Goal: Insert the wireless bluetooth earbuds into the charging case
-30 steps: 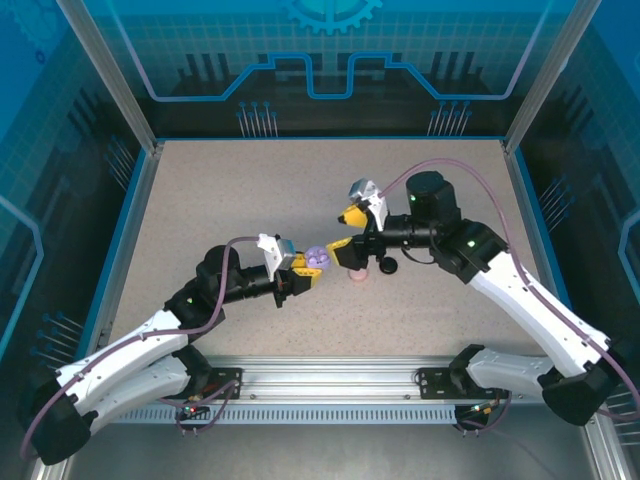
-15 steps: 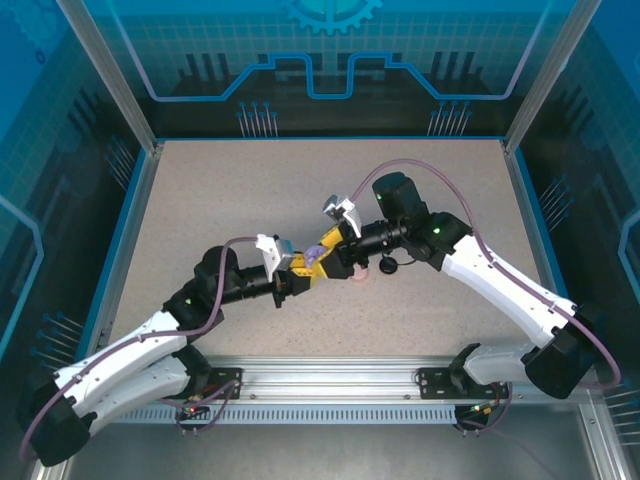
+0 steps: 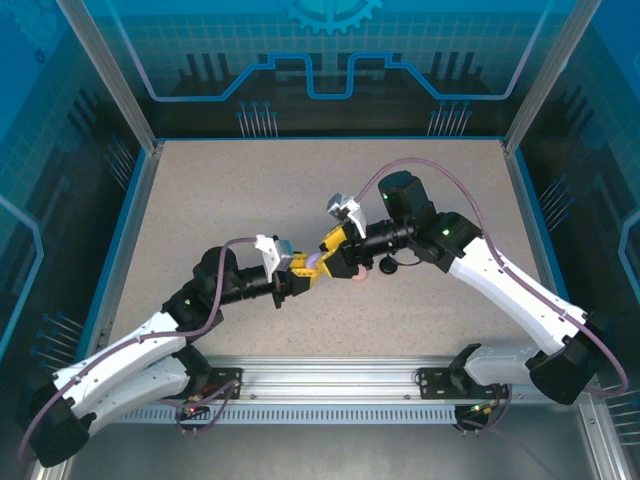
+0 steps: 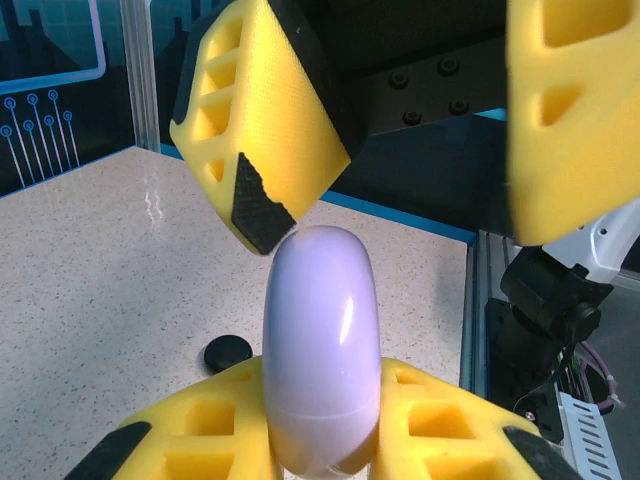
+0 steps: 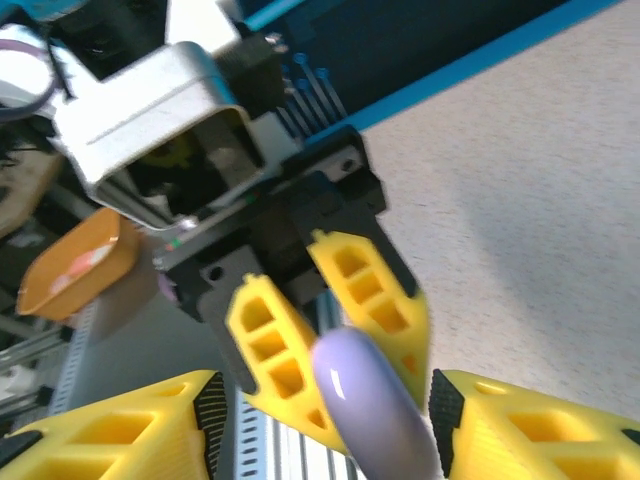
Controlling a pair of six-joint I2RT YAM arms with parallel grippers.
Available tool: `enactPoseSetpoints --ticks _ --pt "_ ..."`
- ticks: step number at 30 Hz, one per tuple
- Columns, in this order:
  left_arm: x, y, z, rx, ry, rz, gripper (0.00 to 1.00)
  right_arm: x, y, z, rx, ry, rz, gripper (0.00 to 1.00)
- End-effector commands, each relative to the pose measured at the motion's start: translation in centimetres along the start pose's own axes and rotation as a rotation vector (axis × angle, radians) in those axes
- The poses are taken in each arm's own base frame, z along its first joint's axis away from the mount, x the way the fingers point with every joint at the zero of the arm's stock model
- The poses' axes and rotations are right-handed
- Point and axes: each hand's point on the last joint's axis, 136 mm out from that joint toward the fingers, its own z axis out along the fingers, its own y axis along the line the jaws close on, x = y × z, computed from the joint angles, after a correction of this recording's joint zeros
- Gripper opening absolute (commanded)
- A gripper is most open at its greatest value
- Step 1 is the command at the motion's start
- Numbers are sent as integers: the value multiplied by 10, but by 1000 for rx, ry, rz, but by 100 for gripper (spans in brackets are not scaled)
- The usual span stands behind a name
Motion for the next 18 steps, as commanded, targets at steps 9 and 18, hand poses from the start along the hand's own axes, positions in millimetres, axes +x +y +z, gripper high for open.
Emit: enactPoseSetpoints --ticks 9,18 --pt "55 21 13 -68 87 -184 7 78 -136 -89 823 -47 334 82" --pt "153 37 35 -132 308 -597 5 157 -161 -112 904 -74 599 100"
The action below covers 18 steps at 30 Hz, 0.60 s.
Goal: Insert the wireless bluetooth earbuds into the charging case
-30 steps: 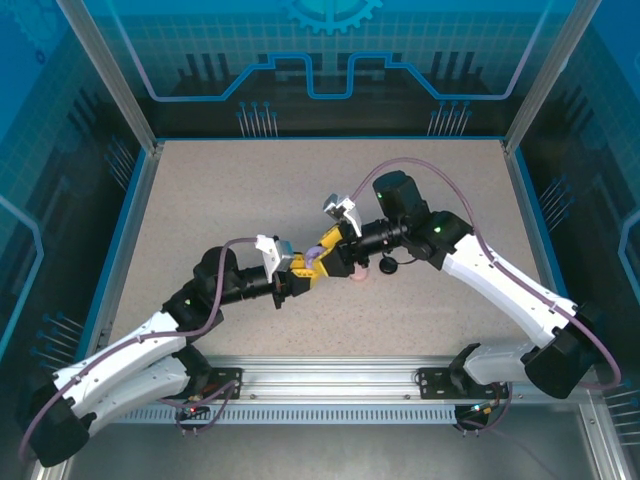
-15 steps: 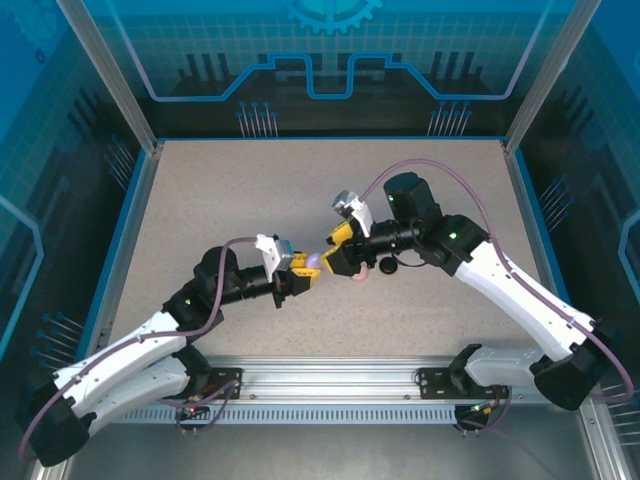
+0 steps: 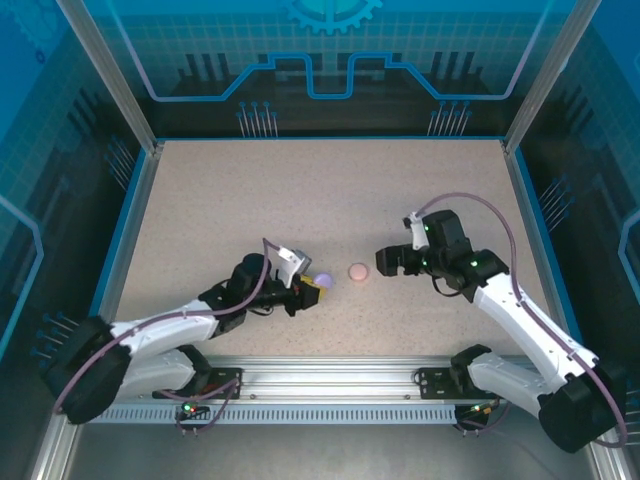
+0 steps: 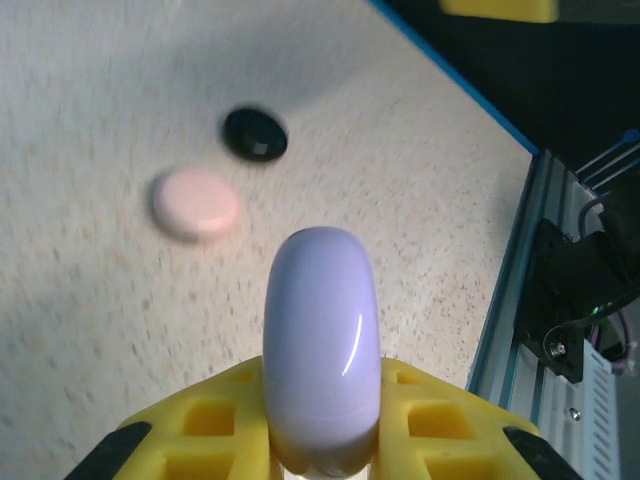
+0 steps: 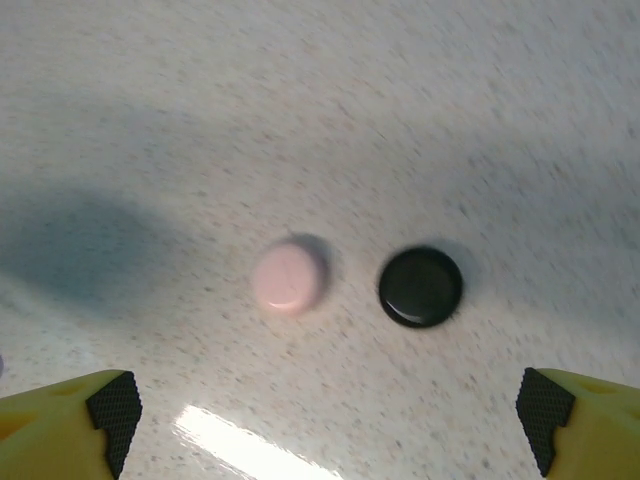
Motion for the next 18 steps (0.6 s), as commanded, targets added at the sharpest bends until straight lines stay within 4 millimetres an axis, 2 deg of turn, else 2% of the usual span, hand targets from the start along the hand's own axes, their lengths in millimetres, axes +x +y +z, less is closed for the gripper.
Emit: enactPoseSetpoints --ticks 1,4,10,16,18 --pt "9 6 14 16 18 -177 5 3 -13 -8 12 -42 100 100" --pt "19 19 30 -19 67 -265 6 7 -22 -13 30 -54 120 100" --pt "27 38 58 -95 177 -397 11 13 -29 -22 61 -58 116 100" --pt "31 50 69 -164 226 -471 12 18 -36 -32 87 -76 114 100" --pt "33 54 70 -184 238 -483 16 20 -38 -34 92 -82 117 100"
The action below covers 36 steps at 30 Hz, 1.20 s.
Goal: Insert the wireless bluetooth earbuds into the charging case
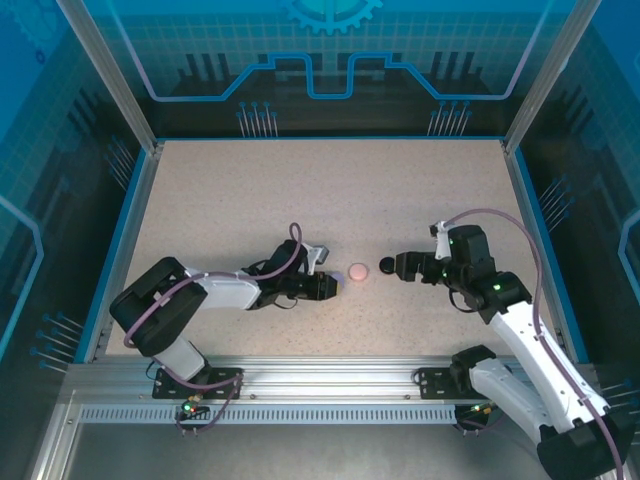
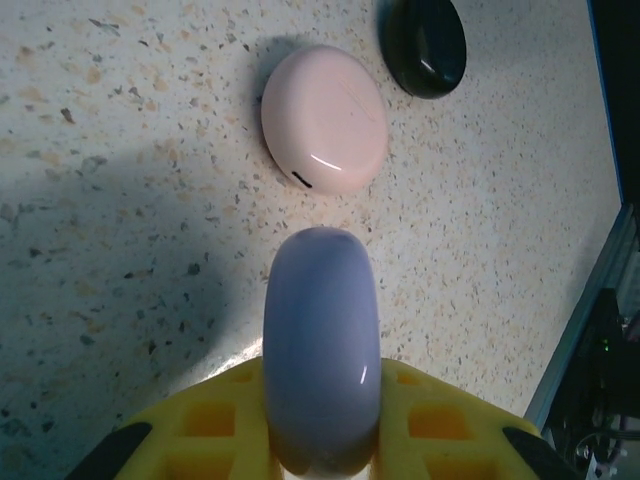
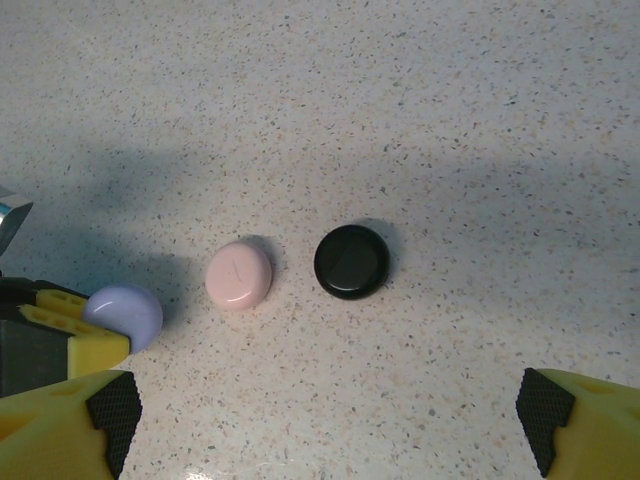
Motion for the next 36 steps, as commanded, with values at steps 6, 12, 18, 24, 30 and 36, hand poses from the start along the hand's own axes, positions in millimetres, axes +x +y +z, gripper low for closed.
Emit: enactPoseSetpoints --ticks 6,12,18,24,30,36 --pt "6 22 2 -123 42 -54 36 6 -16 -10 54 -1 21 100" --pt "3 31 -9 -210 34 -11 50 0 -20 -21 77 -17 9 100" --pt "-25 17 -50 -210 -100 51 67 -9 -27 -29 115 -38 -18 100" --pt "-70 17 -137 -316 -388 165 87 -30 -52 -26 235 -148 -30 100" --pt "-104 48 -225 -551 -681 277 99 -51 -80 0 349 -356 -183 100" --pt "-123 98 -267 -781 -856 276 99 -61 -102 36 350 -521 -127 100"
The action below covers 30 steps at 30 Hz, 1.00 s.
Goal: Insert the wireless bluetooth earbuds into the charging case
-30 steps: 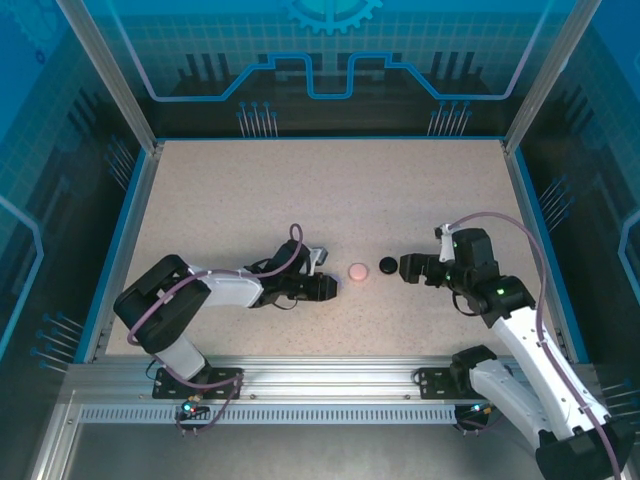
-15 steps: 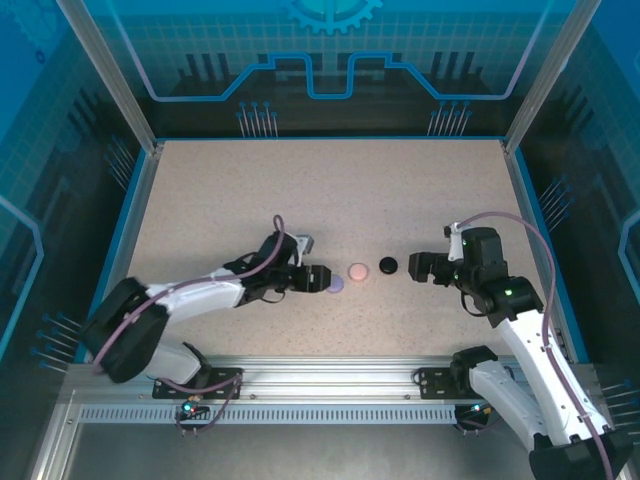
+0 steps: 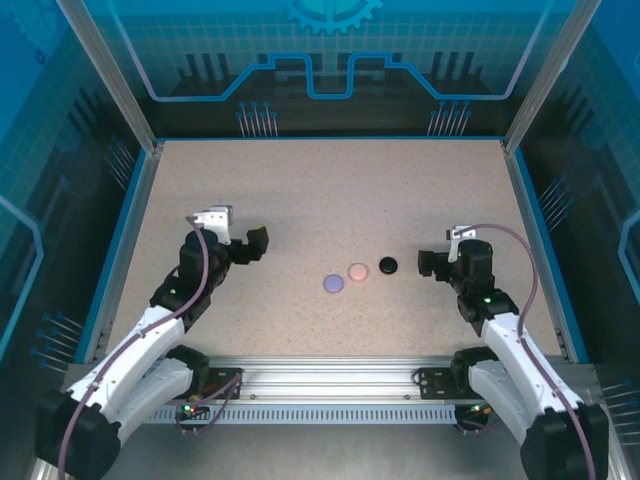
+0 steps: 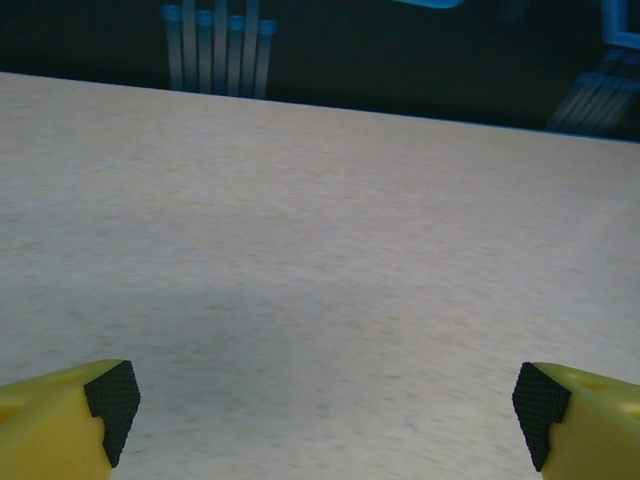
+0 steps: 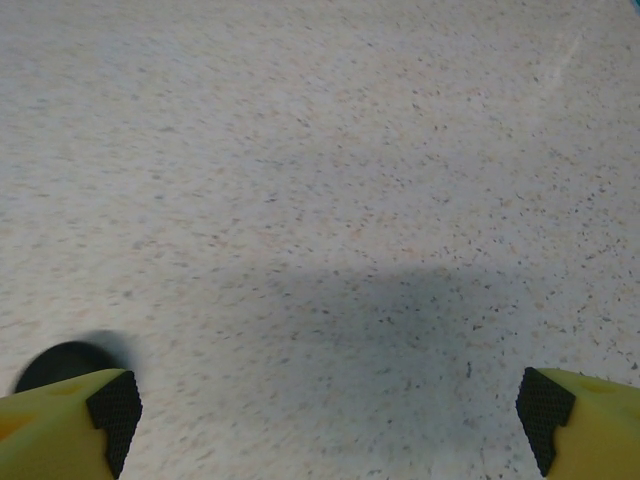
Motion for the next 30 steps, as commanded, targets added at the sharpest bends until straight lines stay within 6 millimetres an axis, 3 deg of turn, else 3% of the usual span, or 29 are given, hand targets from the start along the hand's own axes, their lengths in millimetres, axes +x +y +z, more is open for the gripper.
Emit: enactPoseSetpoints --ticks 1,5,9,13,16,21,28,30 --pt "-2 44 10 -188 -88 88 99 -46 -5 14 22 -269 33 100" --pt "10 72 21 -310 -106 142 99 -40 3 37 -10 -284 5 100" --pt "22 79 31 -330 -115 215 99 -49 18 51 -61 -299 -91 100" --pt "38 82 37 -314 -137 225 99 -49 19 63 -77 -325 -123 100" --pt "39 74 44 -256 -149 261 99 -37 16 80 -90 -308 -109 100" --pt "35 71 56 -240 -164 279 99 -39 12 101 -67 -181 -90 100" --pt "38 45 62 -55 -206 264 99 -40 15 101 -81 -195 -101 100" --pt "47 53 71 -88 -187 251 99 -40 15 100 -81 -195 -102 100"
